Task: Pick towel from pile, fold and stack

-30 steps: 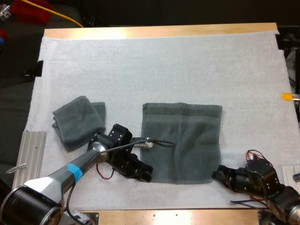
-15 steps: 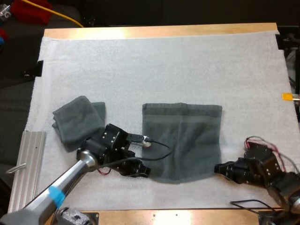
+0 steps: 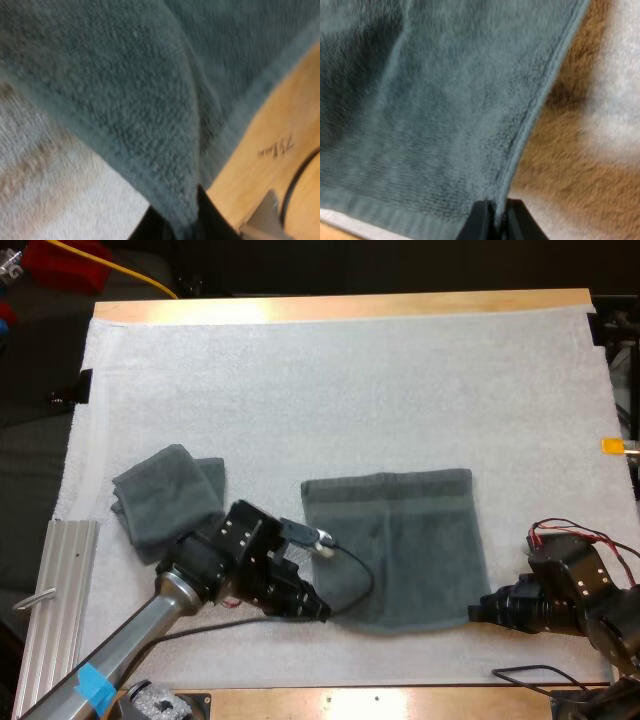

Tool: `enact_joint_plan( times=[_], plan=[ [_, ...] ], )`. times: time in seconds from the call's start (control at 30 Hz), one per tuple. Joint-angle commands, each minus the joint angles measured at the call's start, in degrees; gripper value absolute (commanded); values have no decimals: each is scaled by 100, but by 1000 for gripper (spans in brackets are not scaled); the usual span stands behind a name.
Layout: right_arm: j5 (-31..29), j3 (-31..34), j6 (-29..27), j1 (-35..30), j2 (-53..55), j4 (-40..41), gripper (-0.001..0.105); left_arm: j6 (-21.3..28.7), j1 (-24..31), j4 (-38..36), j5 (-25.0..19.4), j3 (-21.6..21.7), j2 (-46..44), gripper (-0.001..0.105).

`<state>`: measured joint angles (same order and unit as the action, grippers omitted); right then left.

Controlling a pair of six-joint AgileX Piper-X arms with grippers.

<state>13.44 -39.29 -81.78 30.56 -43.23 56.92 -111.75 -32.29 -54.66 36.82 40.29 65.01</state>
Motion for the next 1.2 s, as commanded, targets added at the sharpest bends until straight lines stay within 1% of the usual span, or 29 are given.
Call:
enact_joint_plan(
  times=[0.0,0.13,0.27,0.33,0.4,0.47,0.57,0.77,0.8,0.9,0.93,1.03,1.17],
  plan=[
    [93,-123,-86,-27,-8,284,1,-109,-173,-219,-263,32,-55,0],
    [221,-290,-222,-26,-8,738,1,-113,-450,-541,-383,32,-53,0],
    [354,-412,-216,-26,-8,1109,1,-114,-641,-573,-383,32,-53,0],
    [497,-413,9,-26,-8,1202,1,-128,-649,-573,-383,32,-53,0],
    [498,-413,321,-26,-8,1159,1,-133,-595,-508,-383,32,-53,0],
    [510,-413,535,-26,-30,997,1,-179,-489,-400,-369,32,-53,0],
    [559,-413,1000,-26,-198,628,1,-243,-207,-237,-279,32,-53,0],
    [739,-413,1781,-26,-946,-431,1,-263,646,208,516,32,207,0],
    [737,-413,1949,-26,-1137,-677,1,-290,809,324,743,32,326,0],
    [737,-413,2197,-26,-1547,-1189,1,-424,1081,607,1379,32,655,0],
    [737,-413,2296,-26,-1640,-1343,1,-450,1146,664,1523,32,757,0],
    [689,-413,2500,-31,-1859,-1815,1,-622,1299,822,1781,32,1041,0],
    [392,-413,2692,-113,-1960,-2218,1,-920,1428,1186,2090,32,1326,0]
  ],
)
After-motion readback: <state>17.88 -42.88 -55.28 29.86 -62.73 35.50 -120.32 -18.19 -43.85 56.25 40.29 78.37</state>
